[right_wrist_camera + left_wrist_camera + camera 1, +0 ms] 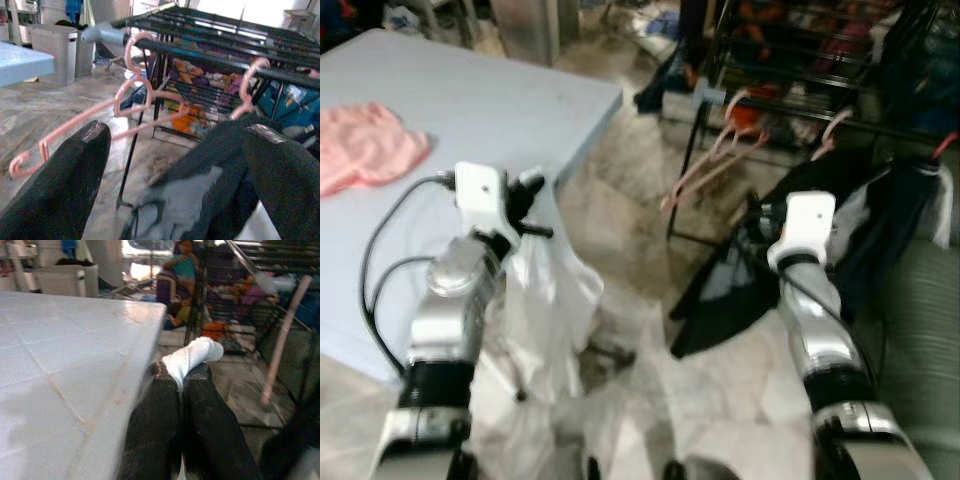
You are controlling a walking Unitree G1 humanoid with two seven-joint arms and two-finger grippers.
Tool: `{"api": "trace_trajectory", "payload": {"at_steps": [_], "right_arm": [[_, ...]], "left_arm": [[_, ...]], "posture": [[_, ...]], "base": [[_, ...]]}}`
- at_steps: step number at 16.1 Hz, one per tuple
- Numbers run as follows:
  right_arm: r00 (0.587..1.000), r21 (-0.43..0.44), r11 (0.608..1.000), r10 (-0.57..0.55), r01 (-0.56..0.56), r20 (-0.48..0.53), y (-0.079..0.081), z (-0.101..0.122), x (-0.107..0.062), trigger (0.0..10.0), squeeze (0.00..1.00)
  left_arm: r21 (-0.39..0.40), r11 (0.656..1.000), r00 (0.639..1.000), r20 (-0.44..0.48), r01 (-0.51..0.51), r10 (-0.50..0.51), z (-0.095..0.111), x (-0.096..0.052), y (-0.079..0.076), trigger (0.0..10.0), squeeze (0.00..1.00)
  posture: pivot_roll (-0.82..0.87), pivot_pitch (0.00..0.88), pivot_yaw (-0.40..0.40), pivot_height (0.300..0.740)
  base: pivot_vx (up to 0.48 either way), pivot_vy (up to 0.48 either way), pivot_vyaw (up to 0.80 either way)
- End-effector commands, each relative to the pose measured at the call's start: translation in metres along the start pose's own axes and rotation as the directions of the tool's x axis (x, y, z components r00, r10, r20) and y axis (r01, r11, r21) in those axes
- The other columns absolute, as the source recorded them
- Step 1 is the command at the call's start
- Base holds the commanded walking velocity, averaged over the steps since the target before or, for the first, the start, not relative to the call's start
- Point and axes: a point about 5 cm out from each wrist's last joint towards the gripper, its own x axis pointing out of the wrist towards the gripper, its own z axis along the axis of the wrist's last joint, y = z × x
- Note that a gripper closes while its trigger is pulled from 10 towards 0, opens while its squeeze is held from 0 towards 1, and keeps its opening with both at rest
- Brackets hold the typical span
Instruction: Hang hanger
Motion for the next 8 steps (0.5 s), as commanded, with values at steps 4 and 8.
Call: {"api": "trace_trajectory", "payload": {"at_steps": [4,8], "right_arm": [[1.000,-0.014,1.000,-0.017,0.017,0.022,-0.007,0.000,-0.008,10.0,0.00],[0.999,-0.001,1.000,0.025,-0.025,0.037,0.008,0.008,0.002,10.0,0.00]], "left_arm": [[0.026,0.999,0.999,-0.032,-0.029,0.030,-0.024,-0.011,0.005,10.0,0.00],[0.008,0.997,0.997,0.008,-0.079,0.079,-0.018,-0.007,0.019,10.0,0.00]], "posture": [[0.01,0.000,0.045,0.740],[0.02,0.000,0.021,0.740]], "base": [[0.000,0.000,-0.16],[0.067,0.094,-0.46]]}}
